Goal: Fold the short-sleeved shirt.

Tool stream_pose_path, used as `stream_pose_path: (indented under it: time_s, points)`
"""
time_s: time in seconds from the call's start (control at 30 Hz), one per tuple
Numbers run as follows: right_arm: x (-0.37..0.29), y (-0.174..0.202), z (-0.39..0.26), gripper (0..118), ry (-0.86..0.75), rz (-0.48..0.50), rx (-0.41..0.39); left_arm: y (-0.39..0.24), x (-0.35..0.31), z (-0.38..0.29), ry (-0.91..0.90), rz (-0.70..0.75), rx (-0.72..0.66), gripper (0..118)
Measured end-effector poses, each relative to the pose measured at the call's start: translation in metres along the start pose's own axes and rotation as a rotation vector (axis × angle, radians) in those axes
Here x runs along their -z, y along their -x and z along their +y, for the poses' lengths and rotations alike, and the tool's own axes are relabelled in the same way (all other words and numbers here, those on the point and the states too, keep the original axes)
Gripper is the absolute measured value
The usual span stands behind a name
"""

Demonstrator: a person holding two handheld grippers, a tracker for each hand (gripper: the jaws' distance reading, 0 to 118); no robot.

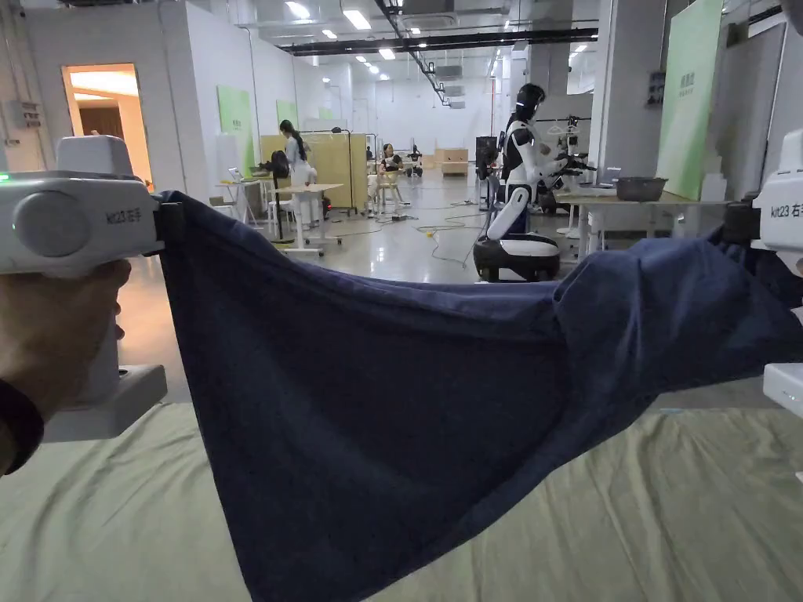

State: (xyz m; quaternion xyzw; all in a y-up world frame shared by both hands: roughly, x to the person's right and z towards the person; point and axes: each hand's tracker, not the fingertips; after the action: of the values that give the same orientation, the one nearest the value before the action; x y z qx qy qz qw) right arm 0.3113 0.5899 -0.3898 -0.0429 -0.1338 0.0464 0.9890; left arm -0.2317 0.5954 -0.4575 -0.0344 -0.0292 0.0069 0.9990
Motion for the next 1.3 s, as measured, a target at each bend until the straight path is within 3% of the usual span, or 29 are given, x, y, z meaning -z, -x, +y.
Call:
stream_pose_path:
  time_s: [0.03, 0.07, 0.17, 0.2, 0.23, 0.27, 0.4, 0.53, 0.63, 0.77, 0.87, 1.0, 1.17, 1.3]
  points:
    - [0.007, 0.002, -0.005, 10, 0.045, -0.016, -0.024, -0.002, 0.006, -0.005, 0.004, 0.006, 0.008, 6]
    - [0.015, 0.004, -0.014, 10, 0.086, -0.015, 0.008, -0.003, 0.009, -0.011, 0.009, 0.008, 0.013, 6]
    - [0.027, 0.008, -0.035, 9, 0.074, -0.007, 0.007, -0.005, 0.019, -0.039, 0.057, -0.011, 0.015, 6]
    - [0.032, 0.01, -0.052, 9, 0.163, 0.017, 0.056, -0.006, 0.022, -0.051, 0.077, -0.02, 0.029, 6]
    - [0.035, 0.013, -0.066, 9, 0.159, 0.015, 0.003, -0.006, 0.023, -0.069, 0.097, -0.026, 0.04, 6]
    - [0.036, 0.015, -0.084, 9, 0.201, 0.029, 0.012, -0.005, 0.021, -0.087, 0.118, -0.036, 0.039, 6]
    - [0.023, 0.024, -0.178, 9, 0.326, 0.131, -0.009, 0.003, 0.0, -0.2, 0.254, -0.149, -0.018, 6]
    - [-0.018, 0.035, -0.279, 9, 0.432, 0.134, -0.029, 0.017, -0.047, -0.306, 0.419, -0.184, -0.147, 6]
    - [-0.056, 0.028, -0.337, 9, 0.509, 0.174, 0.04, 0.035, -0.077, -0.364, 0.495, -0.188, -0.155, 6]
    - [-0.119, 0.006, -0.384, 9, 0.519, 0.163, 0.085, 0.058, -0.133, -0.398, 0.524, -0.174, -0.249, 6]
    - [-0.181, -0.015, -0.407, 9, 0.535, 0.119, 0.178, 0.085, -0.18, -0.41, 0.494, -0.124, -0.392, 6]
    - [-0.25, -0.042, -0.431, 9, 0.615, 0.091, 0.273, 0.111, -0.236, -0.421, 0.519, -0.049, -0.414, 6]
    - [-0.308, -0.047, -0.453, 9, 0.714, 0.116, 0.244, 0.108, -0.284, -0.438, 0.619, -0.066, -0.377, 6]
    - [-0.331, -0.053, -0.459, 9, 0.734, 0.107, 0.296, 0.107, -0.307, -0.45, 0.643, -0.061, -0.387, 6]
